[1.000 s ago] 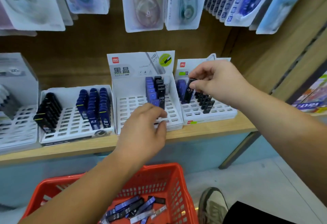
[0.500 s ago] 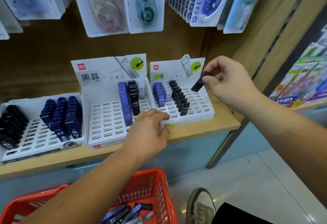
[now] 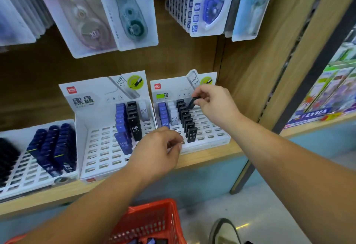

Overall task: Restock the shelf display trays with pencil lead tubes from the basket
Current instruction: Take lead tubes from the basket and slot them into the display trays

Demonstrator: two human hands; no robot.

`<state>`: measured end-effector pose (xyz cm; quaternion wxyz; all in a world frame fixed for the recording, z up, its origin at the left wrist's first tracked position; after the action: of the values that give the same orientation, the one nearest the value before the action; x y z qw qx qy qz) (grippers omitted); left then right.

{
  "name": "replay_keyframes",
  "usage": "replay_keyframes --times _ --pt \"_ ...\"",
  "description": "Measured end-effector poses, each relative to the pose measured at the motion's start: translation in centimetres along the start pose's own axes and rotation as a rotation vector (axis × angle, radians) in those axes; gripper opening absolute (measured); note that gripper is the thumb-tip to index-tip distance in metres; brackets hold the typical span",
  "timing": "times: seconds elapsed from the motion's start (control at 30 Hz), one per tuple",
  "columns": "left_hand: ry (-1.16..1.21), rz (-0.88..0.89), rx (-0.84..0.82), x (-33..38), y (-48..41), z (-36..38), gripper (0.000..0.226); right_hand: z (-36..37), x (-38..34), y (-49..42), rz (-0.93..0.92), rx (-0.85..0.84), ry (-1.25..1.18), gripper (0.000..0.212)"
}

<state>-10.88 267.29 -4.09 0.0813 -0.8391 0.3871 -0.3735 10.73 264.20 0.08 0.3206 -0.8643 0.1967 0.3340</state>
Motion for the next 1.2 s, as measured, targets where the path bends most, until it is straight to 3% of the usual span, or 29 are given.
replay_keyframes --times 0.37,0.67,0.97,1.2 --pt "0.046 0.024 -0.031 -0.3 0.6 -0.3 0.021 0.4 0.3 -0.7 -0.029 -0.005 0.000 0.030" --pt "0.054 0.017 -0.030 -0.1 0.5 -0.4 0.021 1.0 0.2 -0.9 -0.018 -0.022 -0.015 0.022" --pt "0.105 -0.011 0.222 -0.9 1.3 -1.0 0.013 1.7 0.0 -0.1 -0.161 0.094 0.095 0.018" --pt "0.096 -0.081 0.160 -1.0 1.8 -1.7 0.020 0.5 -0.8 0.5 -0.218 0.000 0.353 0.028"
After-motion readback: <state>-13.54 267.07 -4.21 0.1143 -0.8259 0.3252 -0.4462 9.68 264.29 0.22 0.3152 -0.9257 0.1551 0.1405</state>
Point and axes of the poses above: each hand's wrist, its own y-axis away from the middle knuckle, its own z-axis out of the palm, x = y × z, the point moved 1 cm from there along -y, towards the middle knuckle, and after that the axes turned 11 degrees about x, right-handed, at the moved point
